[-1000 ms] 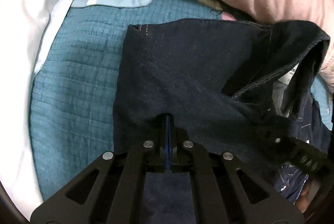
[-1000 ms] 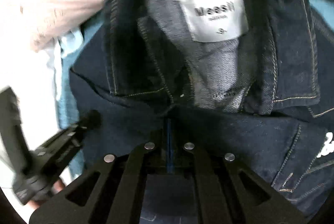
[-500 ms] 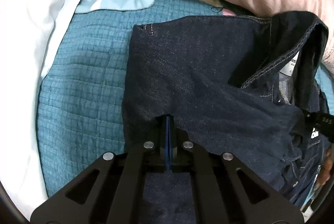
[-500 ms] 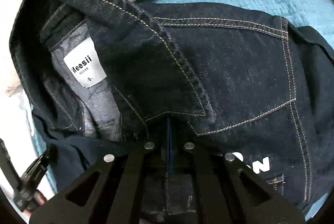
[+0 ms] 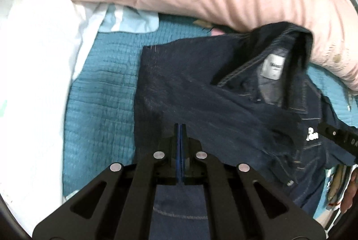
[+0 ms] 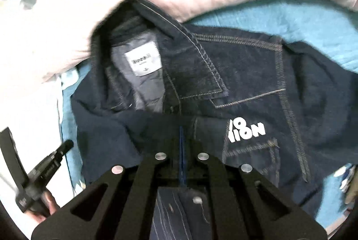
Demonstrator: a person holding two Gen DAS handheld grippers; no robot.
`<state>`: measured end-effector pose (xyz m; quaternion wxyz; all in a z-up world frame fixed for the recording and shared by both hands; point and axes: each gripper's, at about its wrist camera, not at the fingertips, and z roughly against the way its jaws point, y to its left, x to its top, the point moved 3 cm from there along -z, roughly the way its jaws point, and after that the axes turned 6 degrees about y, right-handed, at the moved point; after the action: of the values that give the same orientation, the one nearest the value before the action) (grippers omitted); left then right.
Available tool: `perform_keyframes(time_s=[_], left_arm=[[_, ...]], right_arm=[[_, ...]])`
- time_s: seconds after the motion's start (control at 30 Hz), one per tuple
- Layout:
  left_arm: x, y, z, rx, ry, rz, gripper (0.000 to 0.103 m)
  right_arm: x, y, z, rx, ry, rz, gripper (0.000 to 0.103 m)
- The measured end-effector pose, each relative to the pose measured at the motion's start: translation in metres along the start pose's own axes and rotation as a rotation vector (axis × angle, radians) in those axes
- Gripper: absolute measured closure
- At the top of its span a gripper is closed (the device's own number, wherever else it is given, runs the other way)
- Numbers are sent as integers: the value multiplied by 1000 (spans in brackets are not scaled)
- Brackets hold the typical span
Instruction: Fold large clothes
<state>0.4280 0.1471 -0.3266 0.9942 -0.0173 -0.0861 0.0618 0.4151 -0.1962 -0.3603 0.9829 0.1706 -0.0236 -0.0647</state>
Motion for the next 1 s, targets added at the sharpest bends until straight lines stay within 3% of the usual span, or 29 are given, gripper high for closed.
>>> perform_keyframes(time_s=[0.23, 0.3, 0.33, 0.53, 0.6, 0.67, 0.73, 0.8, 0.9, 0.93, 1.0], left_arm=[[-31, -15, 71, 16, -73, -47, 102], [-40, -22, 84, 24, -89, -51, 91], [-47, -26, 92, 21, -98, -53, 79], [-93, -49, 127, 8, -124, -56, 76], [-108, -56, 139, 9, -134, -52, 76], [-124, -66, 149, 17, -140, -58, 76], [-137, -74, 156, 21, -140, -61, 74], [-148, -84, 162, 9, -142, -63, 65], [-162, -102, 170, 1, -161, -79, 62], [-166, -110, 172, -1, -162, -88, 58], [-172, -126, 175, -13, -168, -97, 51]], right_arm=[[-54, 8, 55, 13, -56, 53, 102], [-71, 14, 69, 15, -78, 61, 99], [-81, 17, 76, 14, -96, 66, 99], [-122, 22, 114, 10, -150, 101, 97], [-132, 21, 125, 6, -160, 104, 86], [-145, 18, 138, 6, -190, 98, 60], [-155, 15, 149, -1, -225, 90, 46], [-166, 8, 163, 2, -260, 79, 39], [-178, -2, 178, 3, -287, 75, 32], [-180, -6, 182, -5, -297, 72, 24], [-186, -21, 194, -15, -328, 55, 23]])
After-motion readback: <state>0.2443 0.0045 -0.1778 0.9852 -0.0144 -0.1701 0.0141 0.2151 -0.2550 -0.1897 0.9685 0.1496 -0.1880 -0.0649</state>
